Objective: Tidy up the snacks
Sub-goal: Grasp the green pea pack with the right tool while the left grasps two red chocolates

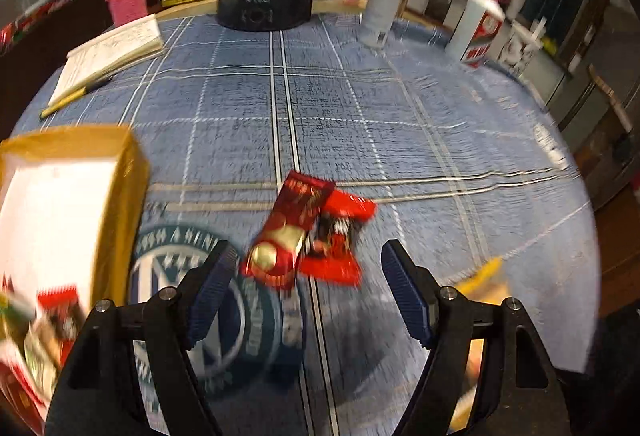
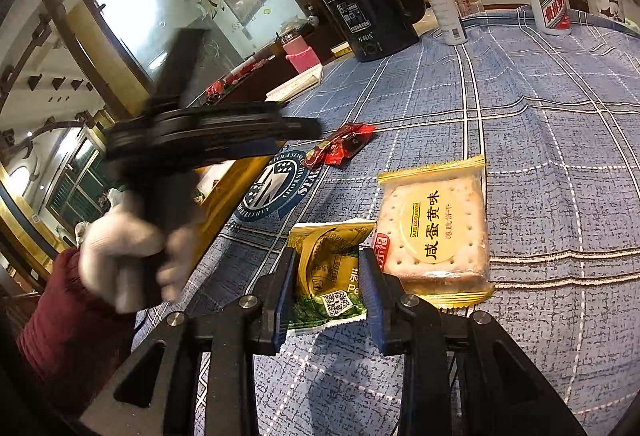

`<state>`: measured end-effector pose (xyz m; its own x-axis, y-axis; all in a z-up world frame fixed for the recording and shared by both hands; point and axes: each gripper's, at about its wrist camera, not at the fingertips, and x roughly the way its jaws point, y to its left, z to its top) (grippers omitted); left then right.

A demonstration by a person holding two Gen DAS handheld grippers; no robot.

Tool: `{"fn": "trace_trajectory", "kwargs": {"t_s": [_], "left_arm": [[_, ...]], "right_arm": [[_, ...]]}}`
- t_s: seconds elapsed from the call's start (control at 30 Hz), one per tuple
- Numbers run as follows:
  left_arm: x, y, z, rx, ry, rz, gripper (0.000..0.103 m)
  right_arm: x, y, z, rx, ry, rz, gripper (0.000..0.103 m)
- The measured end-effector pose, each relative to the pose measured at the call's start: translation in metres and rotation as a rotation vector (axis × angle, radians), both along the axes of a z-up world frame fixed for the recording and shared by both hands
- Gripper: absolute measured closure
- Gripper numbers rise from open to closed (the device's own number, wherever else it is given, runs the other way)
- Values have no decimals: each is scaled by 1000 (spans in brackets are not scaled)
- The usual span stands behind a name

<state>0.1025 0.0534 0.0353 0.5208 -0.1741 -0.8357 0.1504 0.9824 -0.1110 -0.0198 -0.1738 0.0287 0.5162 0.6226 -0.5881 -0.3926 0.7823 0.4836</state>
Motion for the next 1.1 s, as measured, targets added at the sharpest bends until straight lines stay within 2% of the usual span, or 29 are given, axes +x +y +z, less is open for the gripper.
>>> {"fn": "trace_trajectory", "kwargs": {"t_s": [0.13,0.23,0.3,0.33,0.4,0.53,0.63,0.77,0.93,1.1], "left_arm": [[20,-19,-10,117,-31,-45,28],[28,-26,-23,181,4,-68,25],[28,-25,-22,167,2,-83,30],[27,-23,-22,137,12,-94,49],[22,-23,-20,135,17,-108,55],[-4,-20,-19,130,28,-145,56],[-40,-12,-16,121,39,-159,56],[-87,4,-5,122,12,-129,55],[-125,36,16,-22,-42,-62,45],[-155,45,28,-60,-115,-44,43]], "right_arm": [[1,1,-4,-1,18,9,71],[1,2,-5,1,22,19,71],[3,2,-5,-1,22,20,71],[5,2,-6,-1,23,20,71],[8,2,-7,-2,26,19,71],[7,5,-8,-18,24,25,71],[7,6,-8,-22,25,28,71],[8,7,-11,-31,35,30,71],[7,10,-12,-45,27,29,70],[5,9,-12,-39,28,24,70]]}}
